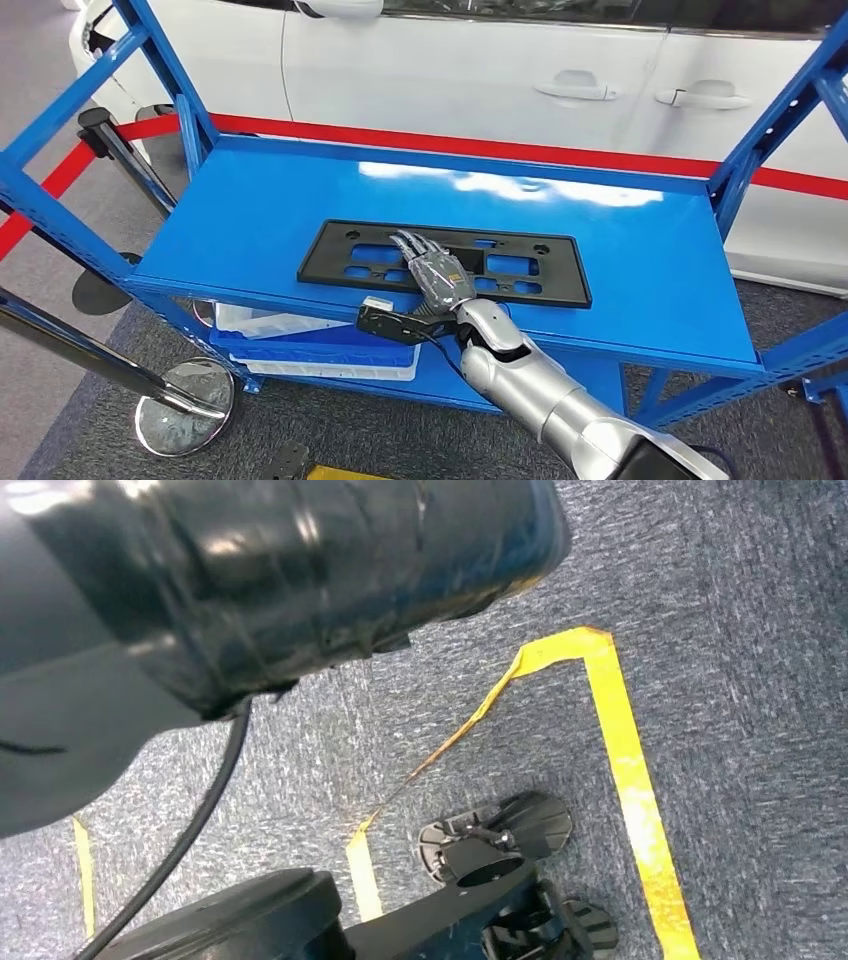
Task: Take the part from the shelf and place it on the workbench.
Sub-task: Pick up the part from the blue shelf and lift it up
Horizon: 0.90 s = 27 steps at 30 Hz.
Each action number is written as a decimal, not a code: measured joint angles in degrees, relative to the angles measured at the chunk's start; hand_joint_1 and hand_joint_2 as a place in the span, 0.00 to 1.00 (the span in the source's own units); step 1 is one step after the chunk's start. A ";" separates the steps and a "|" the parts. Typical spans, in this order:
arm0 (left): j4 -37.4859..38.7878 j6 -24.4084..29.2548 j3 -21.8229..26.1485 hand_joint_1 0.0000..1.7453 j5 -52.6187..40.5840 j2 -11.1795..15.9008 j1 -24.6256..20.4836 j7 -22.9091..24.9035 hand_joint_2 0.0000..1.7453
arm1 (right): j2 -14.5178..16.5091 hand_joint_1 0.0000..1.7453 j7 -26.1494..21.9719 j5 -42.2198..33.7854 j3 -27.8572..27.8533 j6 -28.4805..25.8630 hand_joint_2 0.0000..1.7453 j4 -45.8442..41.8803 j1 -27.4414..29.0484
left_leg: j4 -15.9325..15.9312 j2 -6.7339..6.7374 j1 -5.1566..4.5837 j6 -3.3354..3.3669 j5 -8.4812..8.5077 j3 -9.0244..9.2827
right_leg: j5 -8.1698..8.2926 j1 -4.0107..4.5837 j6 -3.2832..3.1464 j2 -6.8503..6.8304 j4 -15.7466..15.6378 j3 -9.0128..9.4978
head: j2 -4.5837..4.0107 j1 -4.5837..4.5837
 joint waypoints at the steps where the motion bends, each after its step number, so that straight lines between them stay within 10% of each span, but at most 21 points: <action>1: 0.00 -0.04 -0.01 0.00 -0.04 0.01 0.03 0.06 0.00 | -0.06 0.00 0.20 0.36 -0.01 -0.33 0.00 -0.31 0.22 | -0.16 -0.03 -0.15 0.25 0.05 0.07 | 0.03 -0.01 0.33 0.02 -0.11 0.03 | 0.00 0.00; 3: 0.00 -0.10 -0.01 0.00 -0.13 -0.01 0.11 0.14 0.00 | -0.25 0.00 0.69 1.36 -0.02 -1.07 0.00 -1.03 0.69 | -0.77 0.04 -0.01 0.92 0.38 0.39 | -0.35 -0.10 0.95 -0.03 0.04 0.00 | 0.00 0.04; 7: 0.02 -0.13 -0.03 0.00 -0.42 0.05 0.10 0.15 0.00 | -0.81 0.00 1.33 2.68 -0.03 -2.11 1.00 -1.92 1.31 | -1.49 0.24 0.11 1.87 0.72 0.76 | -6.02 -0.17 1.53 -0.21 10.49 -4.75 | 0.00 0.19; 9: 0.06 -0.15 -0.05 0.00 -0.48 0.10 0.13 0.19 0.00 | -1.20 0.00 1.86 4.11 -0.03 -2.87 1.00 -2.07 1.94 | -1.35 0.23 0.08 1.97 0.59 0.76 | -6.76 -0.29 1.76 -0.23 14.54 -6.78 | 0.00 0.19; 13: 0.11 -0.33 -0.14 0.00 -0.61 0.02 0.23 0.31 0.00 | -1.99 0.00 3.54 10.03 -0.03 -5.68 1.00 -2.55 2.40 | 0.12 0.12 0.09 1.34 -0.38 0.52 | -1.18 -0.59 1.85 -0.32 4.32 -1.88 | 0.00 0.21; 18: 0.13 -0.34 -0.14 0.00 -0.72 -0.01 0.23 0.59 0.00 | -2.61 0.00 5.73 17.85 -0.03 -8.21 1.00 -2.71 3.16 | 1.26 0.14 0.07 0.13 -1.03 -0.20 | -0.77 -0.27 0.41 -0.04 1.39 -0.63 | 0.00 0.08; 23: 0.13 -0.41 -0.14 0.00 -1.04 -0.14 0.26 0.79 0.00 | -2.97 0.00 7.13 23.65 -0.03 -10.38 1.00 -2.72 3.67 | 14.55 0.22 0.37 -0.99 -7.08 -6.51 | -0.70 -0.31 -0.40 -0.17 1.21 -0.47 | 0.00 -0.47; 25: 0.13 -0.44 -0.14 0.00 -1.06 -0.19 0.33 0.83 0.00 | -3.10 0.00 7.19 24.08 -0.04 -10.59 1.00 -2.73 4.03 | 15.84 0.21 0.37 -0.82 -6.27 -7.41 | -0.75 -0.14 -0.48 -0.11 1.22 -0.37 | 0.00 -0.47; 27: 0.13 -0.45 -0.14 0.00 -1.08 -0.18 0.28 0.87 0.00 | -3.14 0.00 7.21 24.31 -0.06 -10.67 1.00 -2.78 4.11 | 9.59 0.21 0.22 -0.22 -2.54 -4.57 | -0.81 -0.08 -0.51 0.00 1.20 -0.12 | 0.00 -0.48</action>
